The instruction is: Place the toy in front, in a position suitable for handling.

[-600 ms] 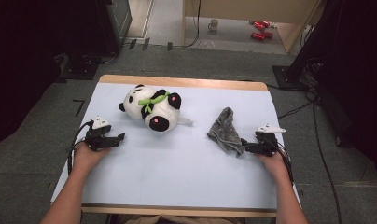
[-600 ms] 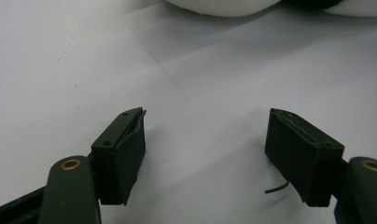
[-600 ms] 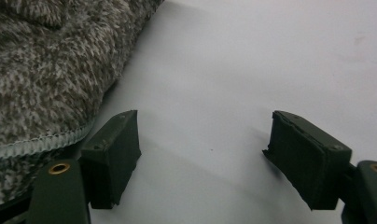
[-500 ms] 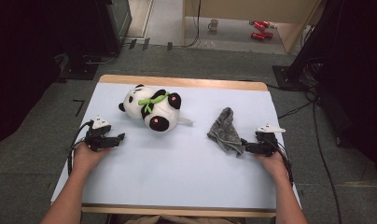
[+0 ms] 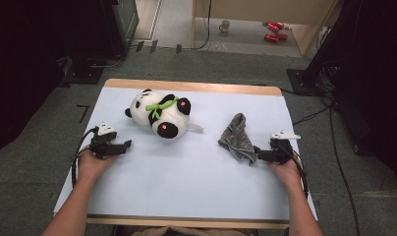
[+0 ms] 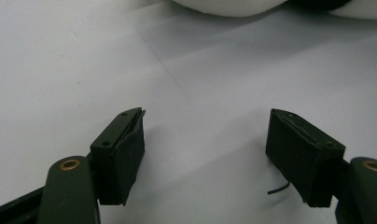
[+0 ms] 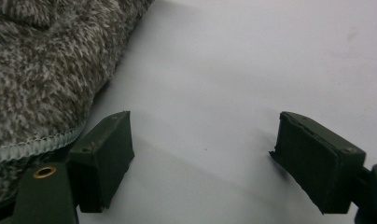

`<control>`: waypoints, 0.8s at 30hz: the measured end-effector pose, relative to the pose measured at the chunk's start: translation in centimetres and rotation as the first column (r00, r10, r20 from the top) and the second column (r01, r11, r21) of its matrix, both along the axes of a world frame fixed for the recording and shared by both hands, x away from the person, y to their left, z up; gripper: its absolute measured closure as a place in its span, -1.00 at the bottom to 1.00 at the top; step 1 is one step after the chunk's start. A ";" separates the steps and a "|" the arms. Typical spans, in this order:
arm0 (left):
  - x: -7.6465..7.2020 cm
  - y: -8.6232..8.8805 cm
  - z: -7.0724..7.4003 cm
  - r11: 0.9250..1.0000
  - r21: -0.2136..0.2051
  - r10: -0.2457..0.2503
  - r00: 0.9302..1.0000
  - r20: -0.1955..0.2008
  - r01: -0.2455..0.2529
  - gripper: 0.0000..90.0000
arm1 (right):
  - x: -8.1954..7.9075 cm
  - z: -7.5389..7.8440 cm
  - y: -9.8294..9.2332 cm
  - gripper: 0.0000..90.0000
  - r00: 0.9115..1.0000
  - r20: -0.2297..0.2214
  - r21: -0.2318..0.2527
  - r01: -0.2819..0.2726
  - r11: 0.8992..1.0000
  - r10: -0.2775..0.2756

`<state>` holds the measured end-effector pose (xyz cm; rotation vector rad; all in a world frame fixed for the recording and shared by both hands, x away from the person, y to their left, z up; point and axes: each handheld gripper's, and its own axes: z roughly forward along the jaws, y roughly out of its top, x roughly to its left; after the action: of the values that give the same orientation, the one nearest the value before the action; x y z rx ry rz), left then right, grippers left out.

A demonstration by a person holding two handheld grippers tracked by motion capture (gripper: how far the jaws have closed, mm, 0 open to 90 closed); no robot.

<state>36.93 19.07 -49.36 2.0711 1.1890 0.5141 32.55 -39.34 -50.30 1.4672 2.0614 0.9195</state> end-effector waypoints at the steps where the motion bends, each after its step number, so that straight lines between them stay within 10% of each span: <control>1: 0.0 0.0 0.1 1.000 0.005 0.002 1.000 -0.010 -0.002 -0.33 | 0.0 0.0 0.0 -0.59 1.000 0.000 0.000 0.000 1.000 0.000; 12: -0.3 -0.1 2.6 0.995 -0.094 -0.039 0.994 -0.097 0.030 -0.16 | 0.0 0.0 0.0 -0.59 1.000 -0.001 0.001 0.000 1.000 0.000; 24: -0.9 -0.6 5.9 0.988 -0.146 -0.058 0.998 -0.027 0.053 -0.14 | 0.0 0.0 0.0 -0.60 1.000 -0.002 0.000 0.000 1.000 0.000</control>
<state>36.08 18.42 -43.45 1.9878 1.1484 0.3596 32.57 -39.34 -50.30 1.4690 2.0627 0.9182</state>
